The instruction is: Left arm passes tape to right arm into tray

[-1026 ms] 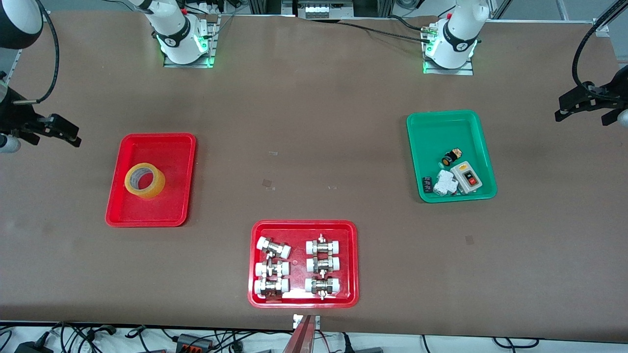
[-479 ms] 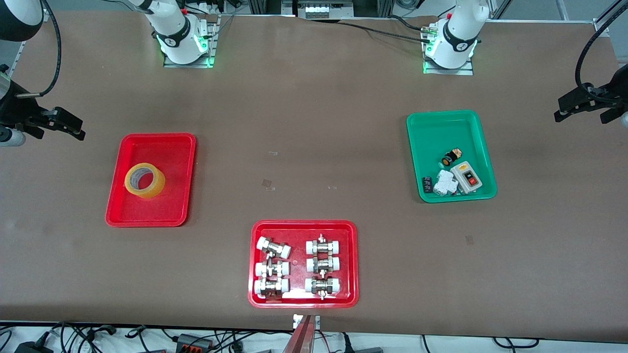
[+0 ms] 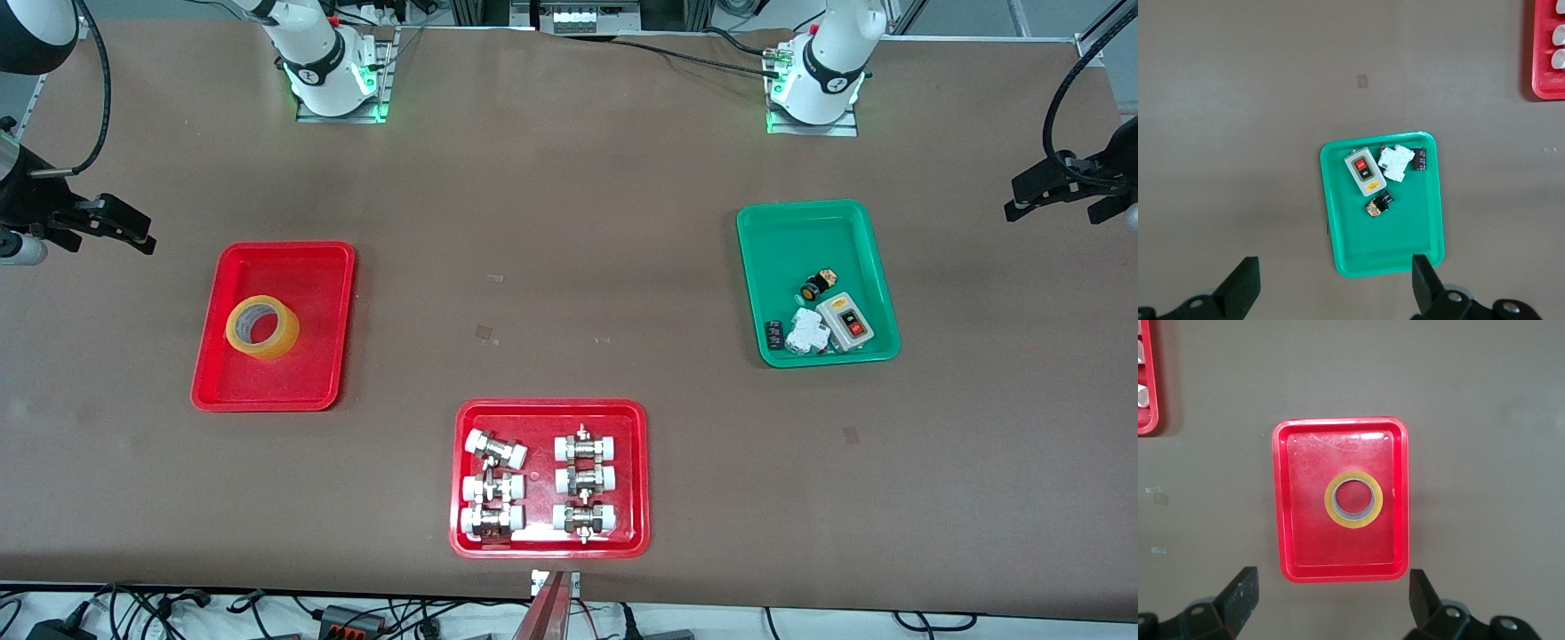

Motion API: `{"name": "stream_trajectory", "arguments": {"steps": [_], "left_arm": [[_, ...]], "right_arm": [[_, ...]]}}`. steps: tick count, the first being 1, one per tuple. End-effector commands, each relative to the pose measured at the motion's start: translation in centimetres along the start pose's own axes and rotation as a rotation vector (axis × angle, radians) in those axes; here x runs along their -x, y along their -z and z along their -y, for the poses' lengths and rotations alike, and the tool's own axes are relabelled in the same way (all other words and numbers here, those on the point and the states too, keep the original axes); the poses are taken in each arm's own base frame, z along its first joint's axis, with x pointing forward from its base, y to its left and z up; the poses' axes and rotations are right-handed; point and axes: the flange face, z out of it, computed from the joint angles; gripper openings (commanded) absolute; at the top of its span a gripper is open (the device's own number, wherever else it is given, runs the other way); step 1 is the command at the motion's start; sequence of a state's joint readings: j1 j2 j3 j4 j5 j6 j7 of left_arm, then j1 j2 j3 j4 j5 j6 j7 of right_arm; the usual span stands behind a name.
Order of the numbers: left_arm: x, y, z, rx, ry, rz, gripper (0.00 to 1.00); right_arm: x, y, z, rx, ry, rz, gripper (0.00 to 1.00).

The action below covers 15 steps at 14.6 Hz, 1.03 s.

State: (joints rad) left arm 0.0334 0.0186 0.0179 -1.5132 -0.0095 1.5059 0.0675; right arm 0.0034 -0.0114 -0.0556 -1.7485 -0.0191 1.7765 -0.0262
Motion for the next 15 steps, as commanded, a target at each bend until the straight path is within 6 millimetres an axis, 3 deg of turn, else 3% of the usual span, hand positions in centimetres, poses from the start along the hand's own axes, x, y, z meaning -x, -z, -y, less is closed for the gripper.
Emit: {"name": "stream_trajectory", "arguments": {"steps": [1,15], "left_arm": [[0.7,0.6,0.1,-0.005,0.006,-0.009,1.0],[0.8,0.6,0.3,-0.028,0.006,-0.004,1.0]], "right_arm": [[0.3,0.3,-0.2,-0.013,-0.009,0.008,1.0],[0.8,0.6,0.8,-0.015,0.006,0.031,1.0]]}}
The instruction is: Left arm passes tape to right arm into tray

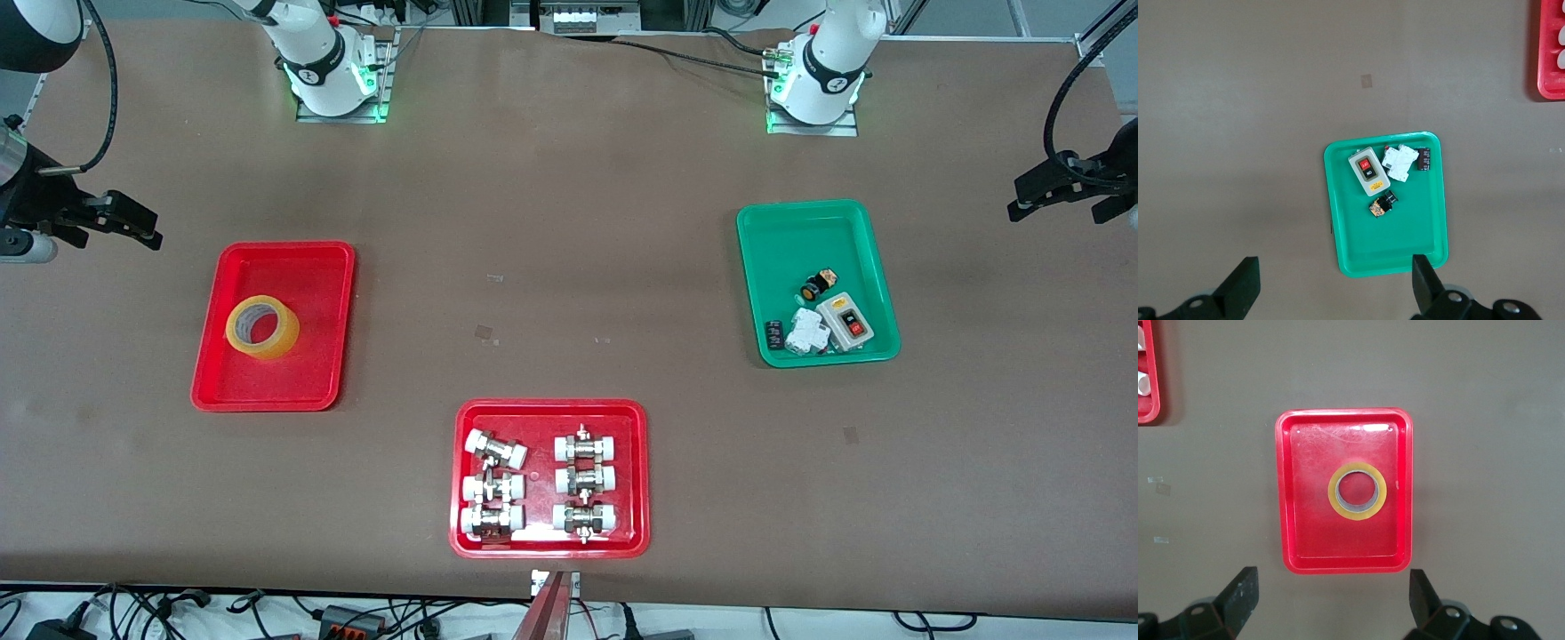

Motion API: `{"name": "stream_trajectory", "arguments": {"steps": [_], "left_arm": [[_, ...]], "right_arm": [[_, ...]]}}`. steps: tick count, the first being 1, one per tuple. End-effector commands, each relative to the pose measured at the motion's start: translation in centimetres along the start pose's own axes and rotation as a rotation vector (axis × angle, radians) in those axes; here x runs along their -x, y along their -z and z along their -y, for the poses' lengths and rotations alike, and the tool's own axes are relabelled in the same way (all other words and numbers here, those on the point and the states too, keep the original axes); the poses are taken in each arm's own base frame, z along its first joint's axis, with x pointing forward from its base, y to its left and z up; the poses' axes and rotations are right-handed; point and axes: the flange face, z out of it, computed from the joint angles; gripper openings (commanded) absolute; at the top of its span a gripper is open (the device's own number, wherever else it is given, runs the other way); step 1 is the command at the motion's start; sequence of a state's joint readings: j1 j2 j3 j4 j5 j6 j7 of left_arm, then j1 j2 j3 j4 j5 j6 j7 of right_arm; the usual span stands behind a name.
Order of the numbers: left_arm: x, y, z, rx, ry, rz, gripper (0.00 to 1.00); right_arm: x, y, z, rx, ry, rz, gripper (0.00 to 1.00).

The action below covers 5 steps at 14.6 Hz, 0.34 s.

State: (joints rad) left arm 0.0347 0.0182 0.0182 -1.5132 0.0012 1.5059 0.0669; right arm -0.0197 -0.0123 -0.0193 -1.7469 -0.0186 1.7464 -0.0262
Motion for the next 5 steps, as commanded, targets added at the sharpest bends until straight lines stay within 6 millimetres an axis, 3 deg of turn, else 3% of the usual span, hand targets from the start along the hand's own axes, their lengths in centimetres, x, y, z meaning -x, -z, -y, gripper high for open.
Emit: {"name": "stream_trajectory", "arguments": {"steps": [1,5], "left_arm": [[0.76,0.53,0.12,-0.017,0.003,-0.004,1.0],[0.75,0.54,0.12,-0.017,0.003,-0.006,1.0]], "right_arm": [[0.52,0.65,0.0,-0.014,-0.005,0.005,1.0],[0.56,0.62,0.02,-0.015,-0.005,0.008,1.0]]}}
